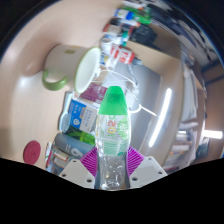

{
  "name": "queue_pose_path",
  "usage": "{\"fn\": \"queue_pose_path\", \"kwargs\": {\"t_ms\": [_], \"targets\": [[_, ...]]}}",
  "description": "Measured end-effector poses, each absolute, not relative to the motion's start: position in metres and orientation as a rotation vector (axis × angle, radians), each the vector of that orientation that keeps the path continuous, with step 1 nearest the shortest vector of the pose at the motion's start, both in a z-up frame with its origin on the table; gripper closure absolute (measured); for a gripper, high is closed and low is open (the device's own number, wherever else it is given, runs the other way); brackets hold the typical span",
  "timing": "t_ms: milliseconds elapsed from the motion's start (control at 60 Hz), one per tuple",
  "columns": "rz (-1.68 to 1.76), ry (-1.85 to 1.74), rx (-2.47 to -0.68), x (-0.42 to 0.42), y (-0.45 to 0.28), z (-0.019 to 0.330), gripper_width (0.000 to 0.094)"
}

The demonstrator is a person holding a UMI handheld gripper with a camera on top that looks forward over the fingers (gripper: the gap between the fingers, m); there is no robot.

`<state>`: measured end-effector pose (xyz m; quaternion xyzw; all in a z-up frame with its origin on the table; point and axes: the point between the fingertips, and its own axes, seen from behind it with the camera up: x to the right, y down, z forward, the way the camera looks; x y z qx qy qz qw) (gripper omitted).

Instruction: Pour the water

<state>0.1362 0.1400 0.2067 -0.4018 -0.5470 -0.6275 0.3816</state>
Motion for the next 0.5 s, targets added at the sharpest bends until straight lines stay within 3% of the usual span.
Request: {"fn": "queue_pose_path", "kwargs": {"t_ms": [167, 500], "targets": [[-1.799, -1.616, -0.783, 0.121, 0.156, 0.201, 0.0598], [-1.841, -1.66, -0.735, 0.113, 0.162, 0.205, 0.0597]]}}
